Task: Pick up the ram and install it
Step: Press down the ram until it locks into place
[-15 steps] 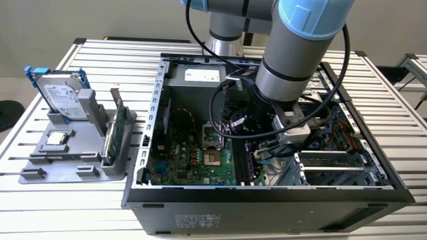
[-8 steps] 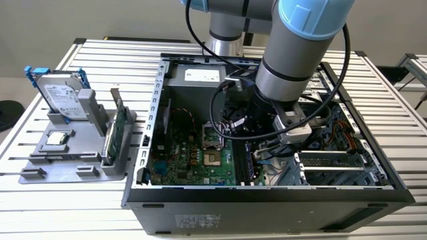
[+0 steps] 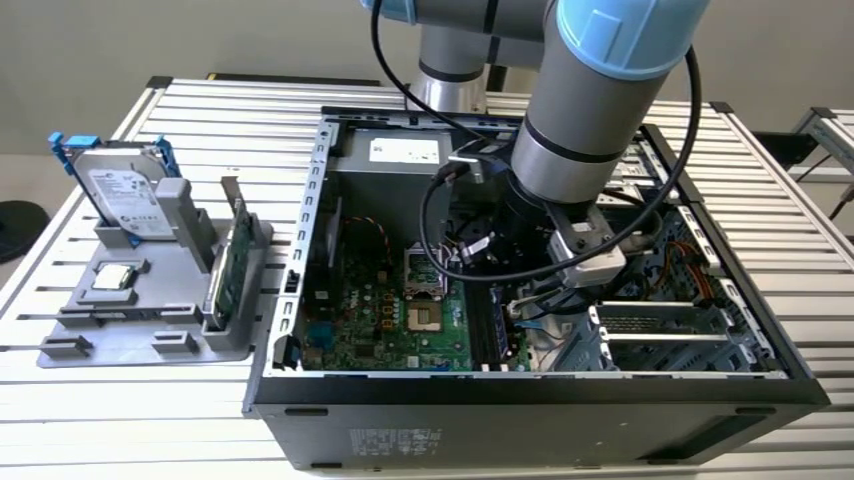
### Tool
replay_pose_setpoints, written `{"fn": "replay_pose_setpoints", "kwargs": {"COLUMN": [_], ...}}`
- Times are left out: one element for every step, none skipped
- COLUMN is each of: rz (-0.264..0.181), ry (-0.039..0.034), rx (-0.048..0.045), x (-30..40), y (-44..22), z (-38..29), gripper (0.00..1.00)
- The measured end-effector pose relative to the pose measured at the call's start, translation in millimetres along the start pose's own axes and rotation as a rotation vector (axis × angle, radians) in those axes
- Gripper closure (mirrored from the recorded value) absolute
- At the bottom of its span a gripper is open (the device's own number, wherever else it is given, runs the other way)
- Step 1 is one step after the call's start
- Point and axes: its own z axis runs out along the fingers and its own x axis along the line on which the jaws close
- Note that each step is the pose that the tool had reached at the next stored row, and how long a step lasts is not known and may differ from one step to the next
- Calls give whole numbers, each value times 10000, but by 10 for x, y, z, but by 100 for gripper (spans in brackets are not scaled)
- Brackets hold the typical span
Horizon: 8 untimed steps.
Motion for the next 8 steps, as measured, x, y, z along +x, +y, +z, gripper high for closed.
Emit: {"fn": "replay_pose_setpoints", "kwargs": {"rz": [-26,-54,-82,-110,-138,-168,-198,-228], "ry": [-1,-1,-1,-2,-2,-3,-3,-4], "rx": [-1,-2,-3,-3,-4,-5,-5,-6], "x": [0,0,0,0,0,0,0,0], "y": [0,0,0,0,0,0,0,0], "z": [0,0,0,0,0,0,0,0], "gripper": [100,100,100,100,100,100,100,100]}}
